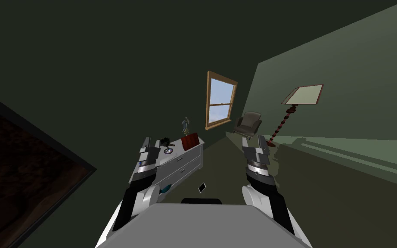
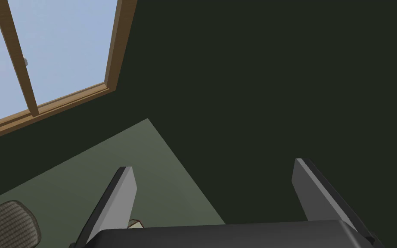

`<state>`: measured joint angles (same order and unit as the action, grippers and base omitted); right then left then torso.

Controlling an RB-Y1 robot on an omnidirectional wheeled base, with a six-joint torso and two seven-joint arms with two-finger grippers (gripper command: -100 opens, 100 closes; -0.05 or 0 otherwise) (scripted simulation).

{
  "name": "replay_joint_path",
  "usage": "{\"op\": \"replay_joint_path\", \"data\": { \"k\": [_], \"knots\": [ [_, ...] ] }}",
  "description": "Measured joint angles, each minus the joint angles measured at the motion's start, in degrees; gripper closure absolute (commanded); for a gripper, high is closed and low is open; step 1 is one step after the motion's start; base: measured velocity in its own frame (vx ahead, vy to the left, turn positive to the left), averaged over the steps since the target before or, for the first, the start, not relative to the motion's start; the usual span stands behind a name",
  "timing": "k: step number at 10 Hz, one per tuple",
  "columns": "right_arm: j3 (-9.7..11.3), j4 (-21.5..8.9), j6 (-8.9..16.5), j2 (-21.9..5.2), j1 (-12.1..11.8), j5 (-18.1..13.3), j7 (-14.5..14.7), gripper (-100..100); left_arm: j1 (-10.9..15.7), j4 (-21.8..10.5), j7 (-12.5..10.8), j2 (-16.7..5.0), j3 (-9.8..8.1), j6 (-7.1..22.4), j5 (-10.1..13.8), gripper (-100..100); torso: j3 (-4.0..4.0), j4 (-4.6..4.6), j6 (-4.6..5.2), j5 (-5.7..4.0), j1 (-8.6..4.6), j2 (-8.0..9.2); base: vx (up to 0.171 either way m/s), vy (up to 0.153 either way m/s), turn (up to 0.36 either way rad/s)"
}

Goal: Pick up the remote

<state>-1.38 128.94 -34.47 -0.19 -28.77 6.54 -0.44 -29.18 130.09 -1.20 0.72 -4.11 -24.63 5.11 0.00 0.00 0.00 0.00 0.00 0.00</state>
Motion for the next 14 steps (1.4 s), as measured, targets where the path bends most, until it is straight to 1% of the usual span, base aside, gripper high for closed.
{"op": "replay_joint_path", "data": {
  "k": [2,3,5,6,7,8,9,10,12,13,14],
  "knots": [
    [0.0,0.0,0.0,0.0,0.0,0.0,0.0,0,0.4,-0.5,-0.3,-3.0,-0.27,1.2,0.3,-100,-0.01,0.00,0.00,0.01,0.04,-0.01,0.002,0.005,0.006],
    [0.0,0.0,0.0,0.0,0.0,0.0,0.0,0,1.3,-1.2,-0.5,-4.5,-0.44,2.4,0.5,-100,-0.02,-0.01,0.00,0.01,0.06,-0.03,0.005,0.013,0.013],
    [0.0,0.0,0.0,0.0,0.0,0.0,0.0,0,2.5,-2.5,-0.9,-6.9,-0.65,5.3,0.9,-100,-0.02,-0.01,0.00,0.02,0.08,-0.04,0.006,0.018,0.029],
    [0.0,0.0,0.0,0.0,0.0,0.0,0.0,0,3.2,-2.8,-1.4,-8.1,-1.23,7.3,1.3,-100,-0.02,-0.01,0.00,0.02,0.10,-0.04,0.006,0.026,0.036],
    [0.0,0.0,0.0,0.0,0.0,0.0,0.0,0,3.2,-3.0,-1.9,-8.9,-1.39,9.1,1.7,-100,-0.02,-0.01,-0.01,0.03,0.11,-0.03,0.002,0.029,0.050],
    [0.0,0.0,0.0,0.0,0.0,0.0,0.0,0,4.2,-4.7,-2.4,-9.7,-1.75,10.4,2.1,-100,-0.02,-0.01,0.00,0.04,0.14,-0.03,0.000,0.021,0.012],
    [0.0,0.0,0.0,0.0,0.0,0.0,0.0,0,4.6,-5.0,-2.7,-10.0,-1.96,11.5,2.3,-100,-0.01,0.00,0.00,0.02,0.10,-0.02,-0.002,0.021,0.032],
    [0.0,0.0,0.0,0.0,0.0,0.0,0.0,0,5.6,-5.9,-3.2,-10.7,-2.53,12.9,2.7,-100,-0.01,0.00,0.00,0.03,0.10,-0.01,0.000,0.016,0.015],
    [0.0,0.0,0.0,0.0,0.0,0.0,0.0,0,6.4,-6.3,-3.6,-10.9,-2.88,15.6,3.1,-100,-0.01,0.00,-0.01,0.02,0.08,-0.02,0.001,0.023,0.056],
    [0.0,0.0,0.0,0.0,0.0,0.0,0.0,0,7.5,-7.2,-4.0,-11.0,-3.23,17.4,3.4,-100,-0.01,-0.01,0.00,0.03,0.11,-0.02,0.000,0.023,0.014],
    [0.0,0.0,0.0,0.0,0.0,0.0,0.0,0,7.8,-7.9,-4.4,-11.3,-3.50,18.6,3.8,-100,-0.01,0.00,0.00,0.03,0.10,-0.01,0.005,0.024,0.039]
  ]
}}
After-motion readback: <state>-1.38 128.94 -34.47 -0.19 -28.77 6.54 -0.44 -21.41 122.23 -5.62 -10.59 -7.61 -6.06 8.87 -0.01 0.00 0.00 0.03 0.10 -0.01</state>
